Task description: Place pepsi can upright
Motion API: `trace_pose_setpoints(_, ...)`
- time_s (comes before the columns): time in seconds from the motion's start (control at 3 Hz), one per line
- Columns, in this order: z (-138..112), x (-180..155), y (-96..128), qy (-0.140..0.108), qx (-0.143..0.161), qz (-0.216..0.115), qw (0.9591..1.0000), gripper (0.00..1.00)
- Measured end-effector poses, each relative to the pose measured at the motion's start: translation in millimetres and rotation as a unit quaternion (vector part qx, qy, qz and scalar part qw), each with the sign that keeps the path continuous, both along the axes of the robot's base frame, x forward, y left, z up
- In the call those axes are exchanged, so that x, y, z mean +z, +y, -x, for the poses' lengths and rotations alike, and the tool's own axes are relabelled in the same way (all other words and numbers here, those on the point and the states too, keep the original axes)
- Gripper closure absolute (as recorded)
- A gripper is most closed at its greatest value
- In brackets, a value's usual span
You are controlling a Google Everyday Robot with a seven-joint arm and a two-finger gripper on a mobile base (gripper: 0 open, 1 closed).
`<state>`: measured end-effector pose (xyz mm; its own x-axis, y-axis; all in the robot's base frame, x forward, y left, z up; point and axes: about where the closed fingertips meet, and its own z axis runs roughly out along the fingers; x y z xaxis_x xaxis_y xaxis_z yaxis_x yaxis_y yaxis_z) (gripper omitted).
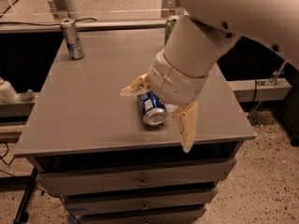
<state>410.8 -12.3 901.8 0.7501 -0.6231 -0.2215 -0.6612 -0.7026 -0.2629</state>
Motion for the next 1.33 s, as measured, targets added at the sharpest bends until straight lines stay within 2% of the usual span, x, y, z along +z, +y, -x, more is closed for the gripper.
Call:
trace_pose_setpoints(0.33,-13.0,-9.4,32.5,-0.009,0.113,0.005,0.9935,0.00)
trace_pose_setpoints(0.67,-26.1,-13.7,50.4,-0.018,0.204,0.001,0.9787,0.00)
trace_pose_setpoints(1.0,-26.2,-12.6,51.5,-0.025,0.215,-0.001,0.9764,0.00)
trace_pose_setpoints(1.33,-12.9,-4.1,38.4,-0.065,0.235,0.032,0.9693,0.00)
